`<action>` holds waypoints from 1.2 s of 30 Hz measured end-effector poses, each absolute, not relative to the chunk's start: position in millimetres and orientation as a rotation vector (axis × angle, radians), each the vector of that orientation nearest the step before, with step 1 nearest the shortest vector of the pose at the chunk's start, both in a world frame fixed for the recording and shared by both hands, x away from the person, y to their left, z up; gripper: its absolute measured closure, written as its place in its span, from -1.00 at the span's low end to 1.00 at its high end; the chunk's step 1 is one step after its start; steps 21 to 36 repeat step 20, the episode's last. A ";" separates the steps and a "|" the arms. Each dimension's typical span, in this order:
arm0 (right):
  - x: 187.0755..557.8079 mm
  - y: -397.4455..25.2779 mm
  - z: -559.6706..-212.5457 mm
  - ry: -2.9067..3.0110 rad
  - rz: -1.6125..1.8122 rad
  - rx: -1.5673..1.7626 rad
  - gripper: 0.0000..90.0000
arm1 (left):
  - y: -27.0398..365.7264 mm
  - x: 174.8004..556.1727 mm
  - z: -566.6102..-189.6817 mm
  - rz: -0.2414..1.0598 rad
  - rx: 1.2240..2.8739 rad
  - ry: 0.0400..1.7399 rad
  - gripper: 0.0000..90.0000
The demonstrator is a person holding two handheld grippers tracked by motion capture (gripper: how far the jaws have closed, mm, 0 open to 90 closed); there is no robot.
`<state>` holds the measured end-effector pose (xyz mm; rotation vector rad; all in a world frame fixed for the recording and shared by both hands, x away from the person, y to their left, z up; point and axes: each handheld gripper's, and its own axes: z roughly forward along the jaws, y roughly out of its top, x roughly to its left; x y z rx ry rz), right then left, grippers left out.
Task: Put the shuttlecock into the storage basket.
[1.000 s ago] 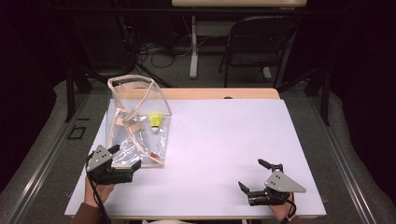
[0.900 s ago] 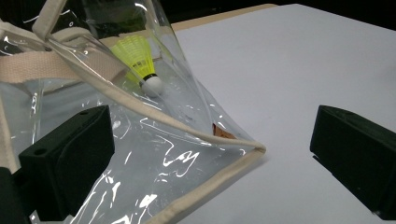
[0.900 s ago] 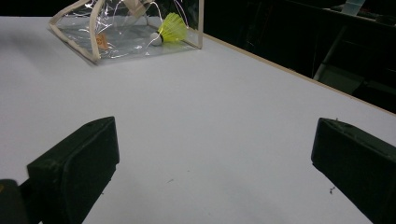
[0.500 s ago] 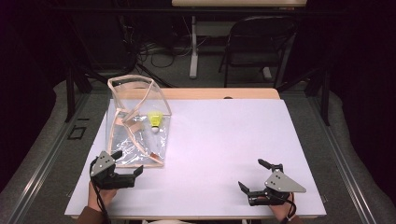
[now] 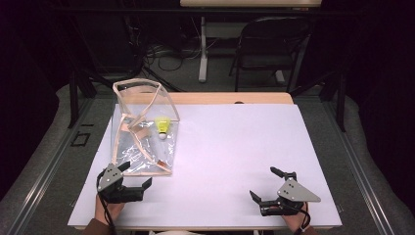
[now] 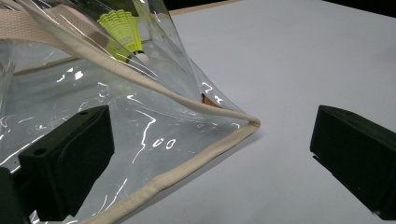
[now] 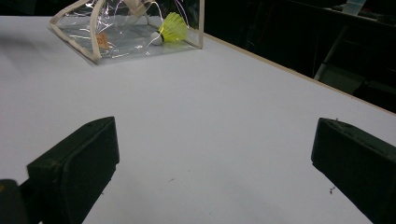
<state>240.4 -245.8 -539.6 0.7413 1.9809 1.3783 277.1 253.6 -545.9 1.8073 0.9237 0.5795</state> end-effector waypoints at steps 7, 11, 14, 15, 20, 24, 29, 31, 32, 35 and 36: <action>240.2 -245.8 -539.5 1.985 1.376 0.740 -0.99 | 249.8 272.9 -554.0 0.592 1.823 0.893 -1.00; 240.3 -245.7 -539.6 1.988 1.377 0.739 -0.99 | 247.6 271.8 -556.4 0.600 1.835 0.880 -1.00; 240.3 -245.4 -539.7 1.990 1.375 0.738 -0.99 | 247.4 272.1 -556.7 0.599 1.837 0.873 -1.00; 240.4 -245.5 -539.7 1.991 1.375 0.736 -0.99 | 247.5 272.1 -556.6 0.599 1.836 0.875 -1.00; 240.7 -245.7 -539.9 1.992 1.378 0.736 -1.00 | 247.5 273.1 -556.8 0.594 1.834 0.878 -1.00; 240.7 -245.7 -539.9 1.992 1.378 0.736 -1.00 | 247.5 273.1 -556.8 0.594 1.834 0.878 -1.00; 240.7 -245.7 -539.9 1.992 1.378 0.736 -1.00 | 247.5 273.1 -556.8 0.594 1.834 0.878 -1.00; 240.7 -245.7 -539.9 1.992 1.378 0.736 -1.00 | 247.5 273.1 -556.8 0.594 1.834 0.878 -1.00; 240.7 -245.7 -539.9 1.992 1.378 0.736 -1.00 | 247.5 273.1 -556.8 0.594 1.834 0.878 -1.00; 240.7 -245.7 -539.9 1.992 1.378 0.736 -1.00 | 247.5 273.1 -556.8 0.594 1.834 0.878 -1.00; 240.7 -245.7 -539.9 1.992 1.378 0.736 -1.00 | 247.5 273.1 -556.8 0.594 1.834 0.878 -1.00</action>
